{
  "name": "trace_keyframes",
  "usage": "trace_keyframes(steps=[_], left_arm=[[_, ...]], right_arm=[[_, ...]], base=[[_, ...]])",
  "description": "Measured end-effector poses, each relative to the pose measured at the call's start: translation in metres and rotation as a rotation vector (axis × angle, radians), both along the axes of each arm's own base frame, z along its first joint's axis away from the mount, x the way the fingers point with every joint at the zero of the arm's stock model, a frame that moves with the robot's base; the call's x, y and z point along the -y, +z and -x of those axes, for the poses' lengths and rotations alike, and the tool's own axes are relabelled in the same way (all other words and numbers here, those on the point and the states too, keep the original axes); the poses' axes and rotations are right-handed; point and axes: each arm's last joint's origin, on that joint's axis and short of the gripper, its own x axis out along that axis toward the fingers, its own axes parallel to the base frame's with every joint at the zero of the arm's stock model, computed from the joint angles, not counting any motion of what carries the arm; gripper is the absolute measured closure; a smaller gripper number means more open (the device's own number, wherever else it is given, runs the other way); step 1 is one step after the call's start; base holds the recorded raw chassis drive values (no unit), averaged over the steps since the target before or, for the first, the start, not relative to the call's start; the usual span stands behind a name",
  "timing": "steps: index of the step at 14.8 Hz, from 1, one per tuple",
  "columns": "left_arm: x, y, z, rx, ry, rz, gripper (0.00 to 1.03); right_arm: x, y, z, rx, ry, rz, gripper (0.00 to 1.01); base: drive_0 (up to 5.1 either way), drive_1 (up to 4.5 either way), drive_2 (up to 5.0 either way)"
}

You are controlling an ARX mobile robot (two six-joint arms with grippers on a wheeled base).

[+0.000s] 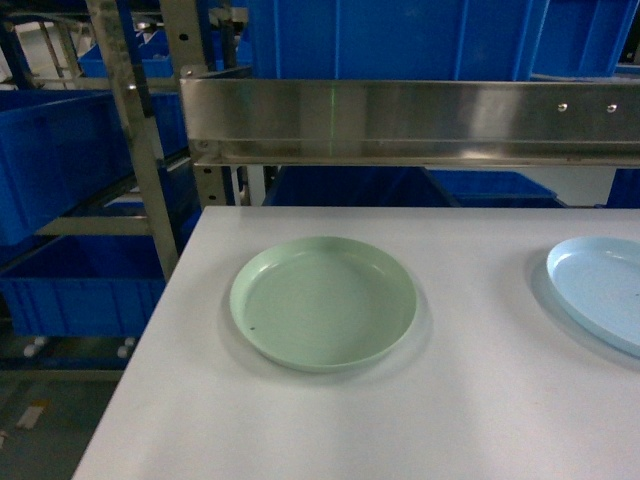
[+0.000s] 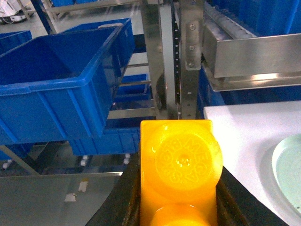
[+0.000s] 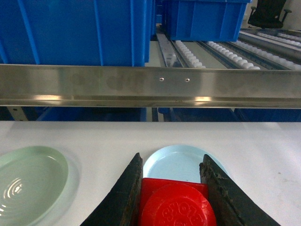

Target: Sort and place red and yellow blocks in left bins

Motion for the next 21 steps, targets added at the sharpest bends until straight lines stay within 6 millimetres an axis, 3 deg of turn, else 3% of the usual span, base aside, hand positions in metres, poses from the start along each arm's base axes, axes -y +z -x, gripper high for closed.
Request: trace_keyframes(steps=[21], left_arm=[[-0.0003, -0.0001, 0.0000, -0.002, 0.004, -0.001, 0.75]], right_arm=[[0.0000, -0.0005, 0.0001, 0.000, 0.000, 0.000, 0.72]], base=[[-5.0, 2.44, 2.4]])
